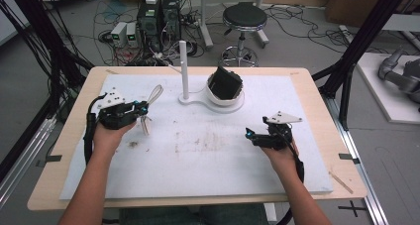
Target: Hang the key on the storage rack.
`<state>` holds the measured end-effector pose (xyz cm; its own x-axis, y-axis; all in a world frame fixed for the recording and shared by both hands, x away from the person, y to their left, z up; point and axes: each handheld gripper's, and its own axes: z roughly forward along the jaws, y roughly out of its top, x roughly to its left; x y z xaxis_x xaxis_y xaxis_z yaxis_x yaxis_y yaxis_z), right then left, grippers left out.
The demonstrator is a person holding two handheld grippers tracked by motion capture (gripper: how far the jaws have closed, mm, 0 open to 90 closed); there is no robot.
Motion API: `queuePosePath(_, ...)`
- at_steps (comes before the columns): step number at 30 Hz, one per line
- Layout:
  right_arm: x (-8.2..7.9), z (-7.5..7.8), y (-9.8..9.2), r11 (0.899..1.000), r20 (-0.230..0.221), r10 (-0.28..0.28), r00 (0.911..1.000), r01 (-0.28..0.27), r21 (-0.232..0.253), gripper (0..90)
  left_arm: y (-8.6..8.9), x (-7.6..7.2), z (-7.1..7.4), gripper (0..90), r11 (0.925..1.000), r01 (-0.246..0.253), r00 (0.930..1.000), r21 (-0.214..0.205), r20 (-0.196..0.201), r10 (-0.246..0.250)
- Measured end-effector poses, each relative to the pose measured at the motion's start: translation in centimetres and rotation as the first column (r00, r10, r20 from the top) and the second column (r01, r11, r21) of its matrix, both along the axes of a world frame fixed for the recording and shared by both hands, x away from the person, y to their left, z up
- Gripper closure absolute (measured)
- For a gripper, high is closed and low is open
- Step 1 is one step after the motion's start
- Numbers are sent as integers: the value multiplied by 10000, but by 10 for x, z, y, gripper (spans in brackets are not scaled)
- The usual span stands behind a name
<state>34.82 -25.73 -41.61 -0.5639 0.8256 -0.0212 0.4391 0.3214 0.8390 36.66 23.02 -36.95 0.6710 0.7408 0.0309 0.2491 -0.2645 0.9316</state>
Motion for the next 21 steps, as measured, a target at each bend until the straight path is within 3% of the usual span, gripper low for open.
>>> queuePosePath(8,-1,0,1,10000,60,43,10000,-43,28,198,-18,0,33,813,10000,50,9974,2,713,-50)
queuePosePath(15,0,0,0,10000,42,23,10000,-23,79,198,-37,11,63,813,9982,207,9934,562,1116,-269)
queuePosePath(21,0,0,0,10000,17,33,10000,-33,85,198,-53,22,78,812,9952,129,9916,972,1267,-252)
